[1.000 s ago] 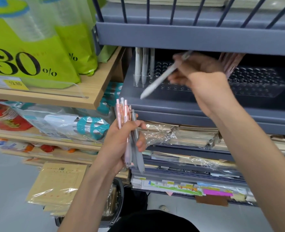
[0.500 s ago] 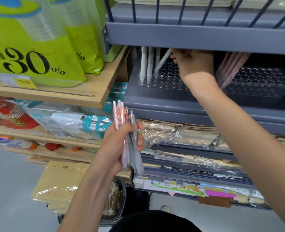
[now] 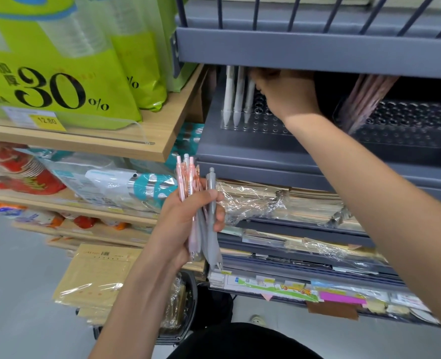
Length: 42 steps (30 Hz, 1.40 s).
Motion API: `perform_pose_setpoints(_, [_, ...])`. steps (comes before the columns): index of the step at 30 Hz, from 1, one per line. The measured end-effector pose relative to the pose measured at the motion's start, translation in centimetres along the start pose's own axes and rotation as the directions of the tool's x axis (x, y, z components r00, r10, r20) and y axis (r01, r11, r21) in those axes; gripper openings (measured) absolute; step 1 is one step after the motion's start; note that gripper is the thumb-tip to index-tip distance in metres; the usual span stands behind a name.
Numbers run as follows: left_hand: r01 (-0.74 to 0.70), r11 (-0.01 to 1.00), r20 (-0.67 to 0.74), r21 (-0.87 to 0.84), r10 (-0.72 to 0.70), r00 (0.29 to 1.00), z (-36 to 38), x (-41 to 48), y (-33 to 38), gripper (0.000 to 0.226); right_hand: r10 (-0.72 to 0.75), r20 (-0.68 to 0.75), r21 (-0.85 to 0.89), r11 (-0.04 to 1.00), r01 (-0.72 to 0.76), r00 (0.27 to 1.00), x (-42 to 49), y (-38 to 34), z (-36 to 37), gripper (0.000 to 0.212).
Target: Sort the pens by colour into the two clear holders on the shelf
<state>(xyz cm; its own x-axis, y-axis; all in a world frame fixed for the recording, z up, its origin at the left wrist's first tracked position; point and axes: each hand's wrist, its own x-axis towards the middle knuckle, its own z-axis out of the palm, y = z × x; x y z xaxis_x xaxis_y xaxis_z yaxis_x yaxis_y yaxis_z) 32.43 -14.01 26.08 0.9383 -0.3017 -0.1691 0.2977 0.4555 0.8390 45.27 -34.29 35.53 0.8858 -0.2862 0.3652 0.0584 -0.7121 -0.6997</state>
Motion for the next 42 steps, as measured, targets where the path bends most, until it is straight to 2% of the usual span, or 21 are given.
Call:
perform_pose_setpoints(4, [0.007, 0.999, 0.023, -0.036, -0.006, 1.0, 0.2, 0.0, 0.2, 0.023, -0.019, -0.001, -0.015, 1.0, 0.019, 1.0, -0.1, 0.0, 0.0, 0.023])
perform_pose_setpoints(7, [0.004, 1.0, 0.037, -0.026, -0.003, 0.999, 0.2, 0.0, 0.5, 0.031, 0.032, -0.065, 0.133, 0.991, -0.023, 0.997, -1.0, 0.0, -0.4, 0.028])
perform_pose_setpoints(9, [-0.001, 1.0, 0.04, -0.022, 0.002, 0.999, 0.2, 0.1, 0.6, 0.036, 0.031, -0.109, 0.215, 0.977, -0.007, 0.994, -2.2, 0.2, -0.9, 0.022])
perform_pose_setpoints(10, [-0.002, 1.0, 0.038, -0.02, 0.003, 0.999, 0.2, 0.1, 0.6, 0.037, 0.019, -0.08, 0.219, 0.976, -0.001, 0.997, -3.1, 0.5, -1.1, 0.019])
perform_pose_setpoints(12, [-0.005, 1.0, 0.031, -0.012, 0.005, 0.999, 0.3, 0.2, 0.6, 0.036, -0.002, 0.145, 0.221, 0.975, -0.03, 0.989, -5.3, 0.8, -1.7, 0.025])
perform_pose_setpoints(14, [-0.005, 1.0, 0.032, 0.0, 0.005, 0.999, 0.4, 0.3, 0.5, 0.037, -0.047, 0.436, 0.216, 0.975, -0.054, 0.899, -7.2, 0.8, -2.3, 0.028])
perform_pose_setpoints(15, [-0.002, 1.0, 0.035, 0.008, 0.002, 0.999, 0.6, 0.4, 0.4, 0.037, -0.089, 0.528, 0.213, 0.977, -0.03, 0.844, -7.8, 0.8, -2.5, 0.026])
perform_pose_setpoints(18, [0.008, 1.0, 0.034, 0.028, -0.009, 0.999, 1.1, 0.7, 0.2, 0.037, -0.147, 0.661, 0.207, 0.978, 0.009, 0.736, -8.5, 0.6, -2.7, 0.021])
perform_pose_setpoints(20, [0.009, 1.0, 0.032, 0.028, -0.01, 0.999, 1.4, 0.8, 0.1, 0.033, -0.158, 0.687, 0.223, 0.975, 0.001, 0.709, -8.6, 0.7, -2.7, 0.021])
perform_pose_setpoints(24, [-0.003, 1.0, 0.06, 0.029, 0.001, 0.998, 1.9, 0.9, 0.0, 0.028, -0.145, 0.669, 0.295, 0.952, -0.081, 0.729, -8.7, 1.2, -3.2, 0.013])
perform_pose_setpoints(30, [0.003, 1.0, 0.078, -0.006, -0.003, 0.997, 1.9, 1.1, -0.2, 0.023, -0.057, 0.5, 0.561, 0.781, -0.273, 0.864, -7.8, 2.4, -3.9, 0.009])
perform_pose_setpoints(33, [-0.005, 1.0, 0.058, -0.027, 0.007, 0.998, 1.9, 1.4, -0.4, 0.029, -0.062, 0.527, 0.604, 0.729, -0.322, 0.848, -8.3, 2.6, -3.3, 0.02])
perform_pose_setpoints(38, [-0.011, 1.0, 0.027, -0.026, 0.012, 1.0, 1.7, 1.7, -0.6, 0.028, -0.071, 0.549, 0.555, 0.776, -0.299, 0.833, -8.8, 2.2, -2.8, 0.018])
perform_pose_setpoints(40, [-0.01, 0.999, 0.002, -0.033, 0.01, 1.0, 1.6, 1.8, -0.6, 0.027, -0.055, 0.477, 0.592, 0.758, -0.274, 0.877, -8.3, 1.8, -3.1, 0.015])
perform_pose_setpoints(42, [-0.026, 0.998, -0.006, -0.051, 0.026, 1.0, 1.4, 1.8, -0.6, 0.029, -0.014, 0.311, 0.638, 0.744, -0.198, 0.95, -7.5, 1.4, -3.5, 0.008])
